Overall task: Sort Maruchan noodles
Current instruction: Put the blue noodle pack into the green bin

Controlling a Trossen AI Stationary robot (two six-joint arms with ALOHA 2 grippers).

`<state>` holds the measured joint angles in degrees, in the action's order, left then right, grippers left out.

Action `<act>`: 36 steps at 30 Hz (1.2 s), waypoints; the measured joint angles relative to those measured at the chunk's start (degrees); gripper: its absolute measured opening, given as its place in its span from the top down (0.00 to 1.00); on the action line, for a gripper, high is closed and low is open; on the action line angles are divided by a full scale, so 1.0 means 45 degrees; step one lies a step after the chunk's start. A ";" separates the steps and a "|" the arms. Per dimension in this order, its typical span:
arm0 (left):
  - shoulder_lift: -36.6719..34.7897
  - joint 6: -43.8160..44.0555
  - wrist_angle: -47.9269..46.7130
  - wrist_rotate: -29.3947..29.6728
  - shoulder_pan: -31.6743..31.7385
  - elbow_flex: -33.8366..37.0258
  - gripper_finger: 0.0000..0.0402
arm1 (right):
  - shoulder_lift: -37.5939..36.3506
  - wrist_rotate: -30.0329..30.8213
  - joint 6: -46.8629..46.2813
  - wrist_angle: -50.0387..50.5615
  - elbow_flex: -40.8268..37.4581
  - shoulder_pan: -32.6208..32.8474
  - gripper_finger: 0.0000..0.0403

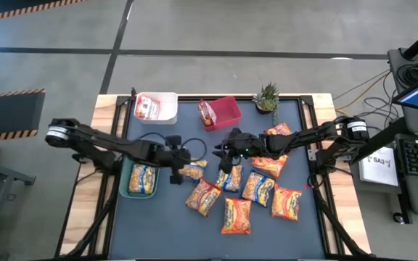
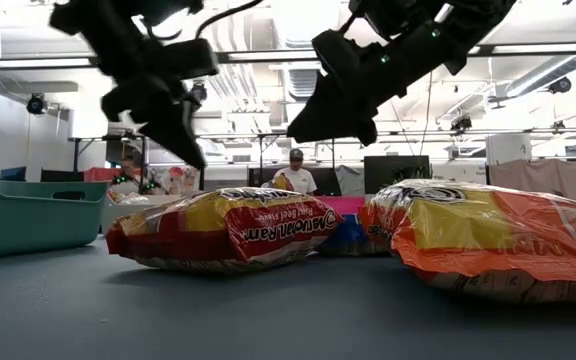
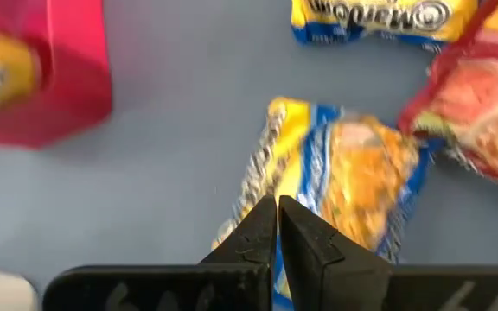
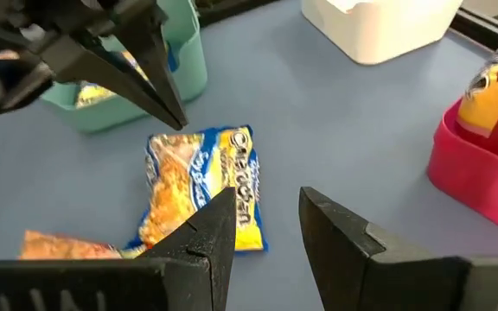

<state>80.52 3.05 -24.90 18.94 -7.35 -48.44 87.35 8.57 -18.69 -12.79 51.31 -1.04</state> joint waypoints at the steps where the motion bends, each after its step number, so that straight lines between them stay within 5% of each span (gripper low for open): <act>1: -0.0246 0.0330 -0.0013 -0.0132 0.0000 0.0312 1.00 | 0.0000 0.0001 -0.0099 -0.0049 0.0000 -0.0014 0.71; 9: -0.0972 0.2438 0.2136 -0.1441 -0.0176 0.2074 1.00 | 0.0000 -0.0487 -0.1106 -0.0334 0.0000 -0.0024 0.71; 25: 0.1076 0.2618 0.2777 -0.1714 -0.0487 0.1951 1.00 | 0.2106 -0.1479 -0.2531 -0.1938 0.0229 -0.0209 0.71; 36: 0.1421 0.3207 0.2728 -0.1570 -0.0631 0.1917 1.00 | 0.2732 -0.2334 -0.3954 0.0206 0.1272 -0.0791 0.45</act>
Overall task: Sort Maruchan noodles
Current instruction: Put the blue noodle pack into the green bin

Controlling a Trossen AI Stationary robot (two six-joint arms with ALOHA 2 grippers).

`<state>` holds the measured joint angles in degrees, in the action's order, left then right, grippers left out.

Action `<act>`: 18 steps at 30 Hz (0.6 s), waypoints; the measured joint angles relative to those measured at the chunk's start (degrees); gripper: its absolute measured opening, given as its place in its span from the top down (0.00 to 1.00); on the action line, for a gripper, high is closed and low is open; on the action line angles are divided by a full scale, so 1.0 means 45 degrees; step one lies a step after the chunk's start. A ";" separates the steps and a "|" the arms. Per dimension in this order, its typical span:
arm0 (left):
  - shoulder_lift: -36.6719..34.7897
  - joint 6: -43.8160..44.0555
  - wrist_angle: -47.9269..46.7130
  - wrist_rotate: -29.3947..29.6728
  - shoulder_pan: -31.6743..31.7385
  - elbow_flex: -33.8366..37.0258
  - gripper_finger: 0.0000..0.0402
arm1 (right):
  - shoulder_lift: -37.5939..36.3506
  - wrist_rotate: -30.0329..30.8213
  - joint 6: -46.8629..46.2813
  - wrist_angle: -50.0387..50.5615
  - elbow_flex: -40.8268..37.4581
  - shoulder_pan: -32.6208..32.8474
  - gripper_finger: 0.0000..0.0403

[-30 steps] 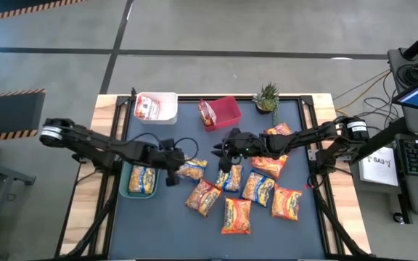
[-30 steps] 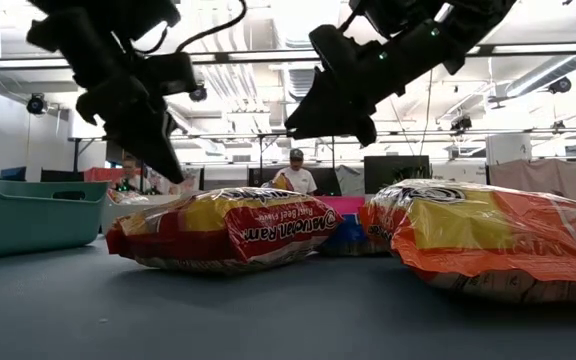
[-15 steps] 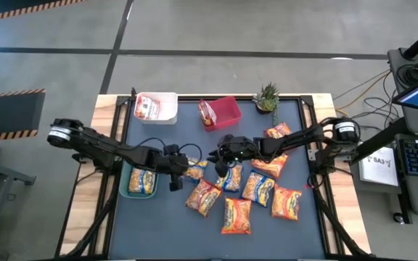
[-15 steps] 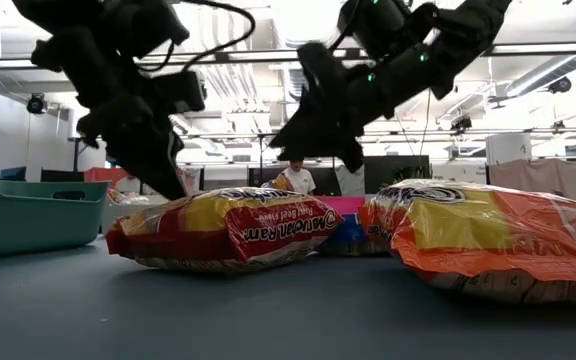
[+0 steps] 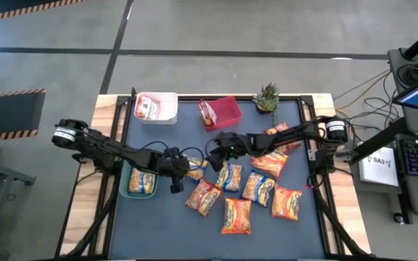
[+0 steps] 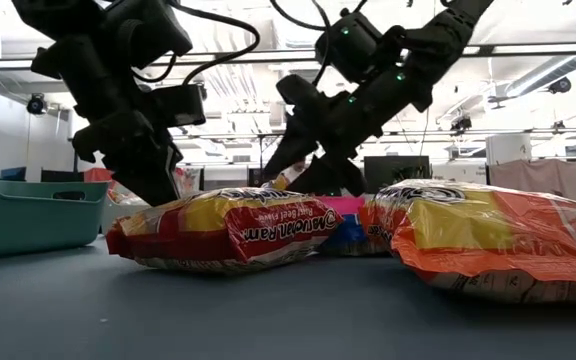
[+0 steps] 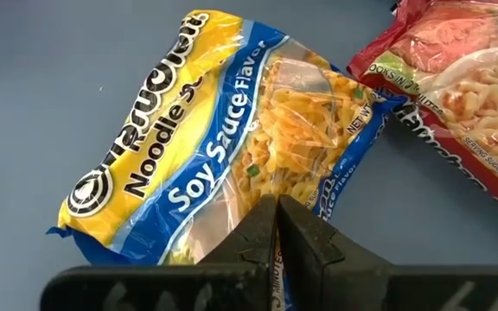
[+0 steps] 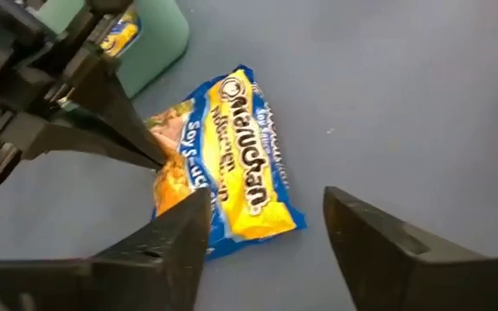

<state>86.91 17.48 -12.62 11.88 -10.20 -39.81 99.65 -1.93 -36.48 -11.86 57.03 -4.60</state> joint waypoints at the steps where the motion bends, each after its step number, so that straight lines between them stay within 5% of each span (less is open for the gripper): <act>1: 0.0000 0.0034 -0.0021 0.0000 -0.0006 0.0000 1.00 | -0.0012 -0.0005 -0.0002 0.0147 0.0079 -0.0004 0.42; 10: 0.0010 0.0822 -0.0257 0.0056 -0.0246 0.0033 1.00 | -0.0012 -0.0010 0.0008 0.0238 0.0326 0.0009 0.22; 18: 0.0015 0.1545 -0.0180 0.0141 -0.0536 0.0300 1.00 | -0.0012 -0.0008 0.0116 0.0190 0.0227 0.0048 0.17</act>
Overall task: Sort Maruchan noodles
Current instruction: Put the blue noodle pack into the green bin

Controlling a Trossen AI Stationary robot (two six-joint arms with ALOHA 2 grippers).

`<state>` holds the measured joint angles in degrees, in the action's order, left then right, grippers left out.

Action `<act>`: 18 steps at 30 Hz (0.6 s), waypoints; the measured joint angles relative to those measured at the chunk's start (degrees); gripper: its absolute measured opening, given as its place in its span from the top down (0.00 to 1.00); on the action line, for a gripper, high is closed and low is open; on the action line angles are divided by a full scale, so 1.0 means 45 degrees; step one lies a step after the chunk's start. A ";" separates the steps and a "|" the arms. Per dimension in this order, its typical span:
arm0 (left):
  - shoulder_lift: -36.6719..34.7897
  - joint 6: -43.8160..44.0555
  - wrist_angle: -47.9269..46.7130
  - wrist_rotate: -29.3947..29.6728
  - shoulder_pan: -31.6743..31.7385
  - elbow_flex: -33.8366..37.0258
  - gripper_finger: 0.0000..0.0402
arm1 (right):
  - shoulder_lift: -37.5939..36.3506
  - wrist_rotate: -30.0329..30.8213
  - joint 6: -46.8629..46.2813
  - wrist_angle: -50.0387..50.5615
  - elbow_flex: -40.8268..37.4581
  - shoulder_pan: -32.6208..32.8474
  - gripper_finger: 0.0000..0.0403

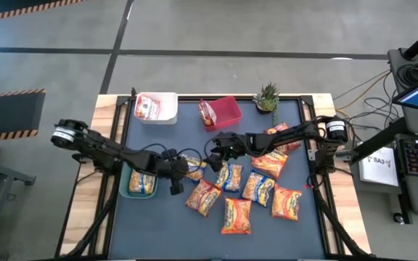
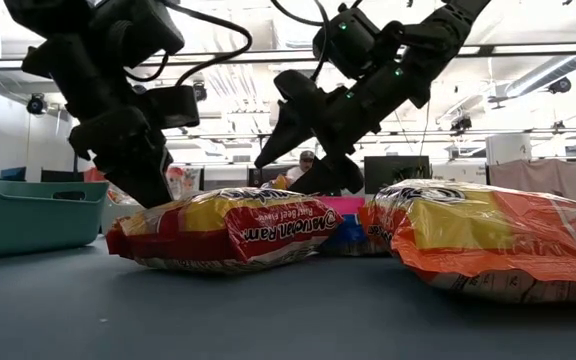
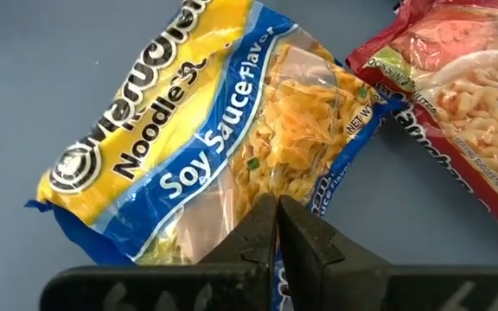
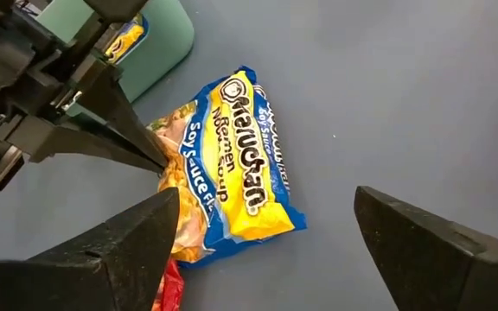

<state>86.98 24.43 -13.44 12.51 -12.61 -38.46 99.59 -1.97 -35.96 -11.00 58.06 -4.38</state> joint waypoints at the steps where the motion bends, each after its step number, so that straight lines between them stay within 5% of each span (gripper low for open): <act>1: 0.0000 0.0086 0.0042 -0.0008 -0.0032 0.0060 1.00 | 0.0004 0.0003 0.0021 0.0000 -0.0008 0.0006 0.17; 18: 0.0043 0.0423 0.0845 0.0013 -0.0309 0.0818 1.00 | 0.2361 -0.1587 -0.0113 -0.1241 0.1070 0.0094 0.17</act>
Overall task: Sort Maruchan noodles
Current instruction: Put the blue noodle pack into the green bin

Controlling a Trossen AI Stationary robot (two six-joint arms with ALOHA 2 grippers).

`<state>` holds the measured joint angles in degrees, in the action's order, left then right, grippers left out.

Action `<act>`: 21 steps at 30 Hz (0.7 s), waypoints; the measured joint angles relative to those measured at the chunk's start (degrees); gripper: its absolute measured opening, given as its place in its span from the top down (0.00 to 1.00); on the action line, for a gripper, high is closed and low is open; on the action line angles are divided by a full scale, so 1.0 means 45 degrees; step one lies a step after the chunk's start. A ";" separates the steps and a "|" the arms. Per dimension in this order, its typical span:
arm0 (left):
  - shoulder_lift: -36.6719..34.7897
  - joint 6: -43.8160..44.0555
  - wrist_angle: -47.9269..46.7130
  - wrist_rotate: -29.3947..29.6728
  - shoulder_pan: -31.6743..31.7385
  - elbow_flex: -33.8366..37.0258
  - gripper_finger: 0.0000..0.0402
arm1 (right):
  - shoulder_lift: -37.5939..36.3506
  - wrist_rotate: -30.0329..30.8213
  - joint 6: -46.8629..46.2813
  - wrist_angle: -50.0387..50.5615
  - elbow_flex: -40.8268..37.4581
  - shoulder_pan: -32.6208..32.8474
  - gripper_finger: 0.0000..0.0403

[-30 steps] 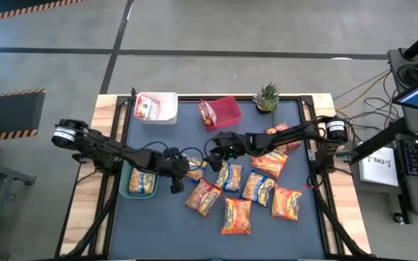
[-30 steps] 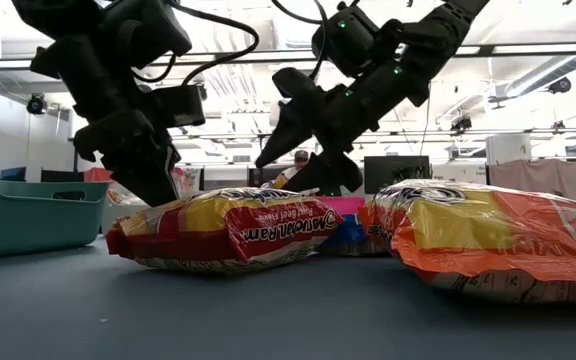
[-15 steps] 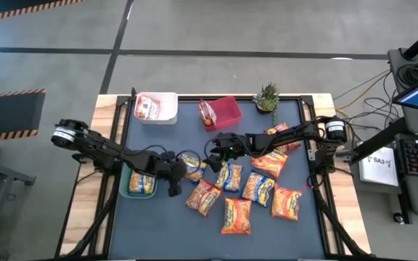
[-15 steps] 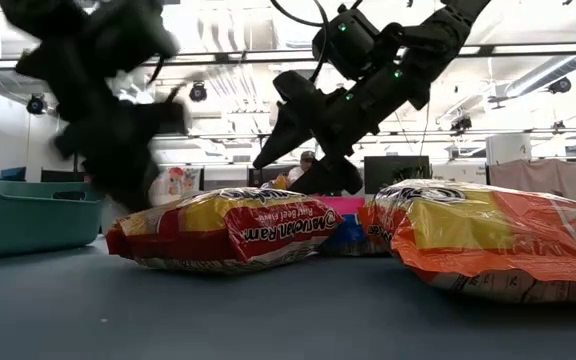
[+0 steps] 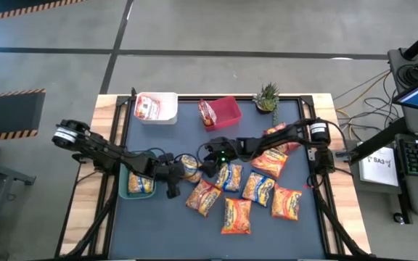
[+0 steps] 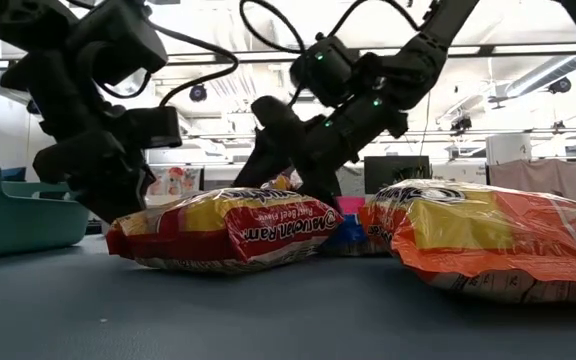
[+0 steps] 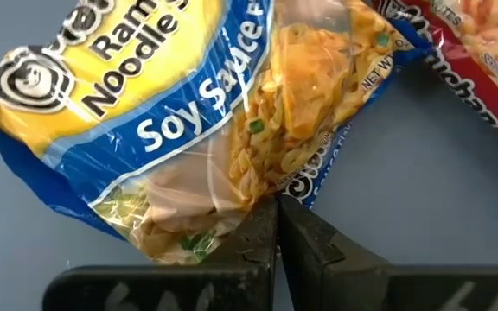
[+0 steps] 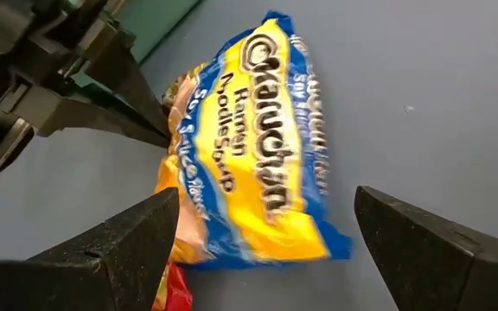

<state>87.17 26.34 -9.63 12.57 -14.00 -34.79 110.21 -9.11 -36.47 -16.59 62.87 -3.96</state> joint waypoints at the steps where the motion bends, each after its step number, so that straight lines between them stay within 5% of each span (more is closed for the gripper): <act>1: 0.0006 -0.0033 0.0045 0.0025 0.0005 -0.0005 1.00 | 0.0169 -0.0103 -0.0005 -0.0002 0.0137 -0.0017 0.17; 21: 0.0010 0.0265 0.0339 0.0113 0.0010 0.0087 1.00 | 0.1389 -0.2101 0.0092 -0.0065 0.1302 -0.0162 0.21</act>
<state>87.22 27.53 -8.11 13.08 -13.96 -34.39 116.46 -18.57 -36.06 -16.88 68.73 -4.69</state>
